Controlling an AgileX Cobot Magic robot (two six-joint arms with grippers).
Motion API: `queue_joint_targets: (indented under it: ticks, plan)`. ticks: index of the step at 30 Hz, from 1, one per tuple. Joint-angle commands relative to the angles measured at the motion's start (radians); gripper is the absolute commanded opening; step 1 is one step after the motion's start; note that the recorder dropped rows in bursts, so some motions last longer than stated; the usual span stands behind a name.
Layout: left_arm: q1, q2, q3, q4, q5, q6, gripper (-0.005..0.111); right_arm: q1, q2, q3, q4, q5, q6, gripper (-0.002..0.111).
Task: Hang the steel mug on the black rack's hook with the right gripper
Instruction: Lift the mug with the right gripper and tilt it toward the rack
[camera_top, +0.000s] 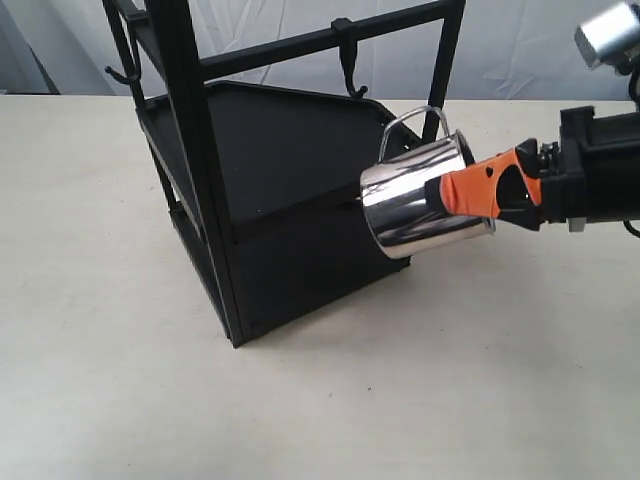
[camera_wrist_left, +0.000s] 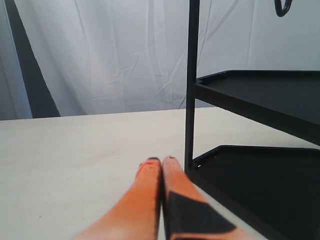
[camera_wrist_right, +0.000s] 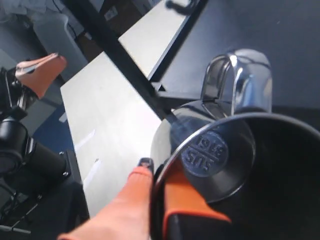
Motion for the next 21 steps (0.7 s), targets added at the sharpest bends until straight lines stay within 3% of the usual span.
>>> queue_joint_targets:
  ticks: [1,11,21]
  plan:
    - [-0.009,-0.005,0.000,0.000,-0.005,-0.002,0.002,-0.024,0.029,-0.022,0.054,0.027,-0.086,-0.001]
    - [-0.009,-0.005,0.000,0.000,-0.005,-0.002,0.002,-0.020,0.029,-0.032,0.069,0.027,0.035,-0.001]
    - [-0.009,-0.005,0.000,0.000,-0.005,-0.002,0.002,0.077,-0.066,-0.052,0.124,0.027,0.101,-0.001]
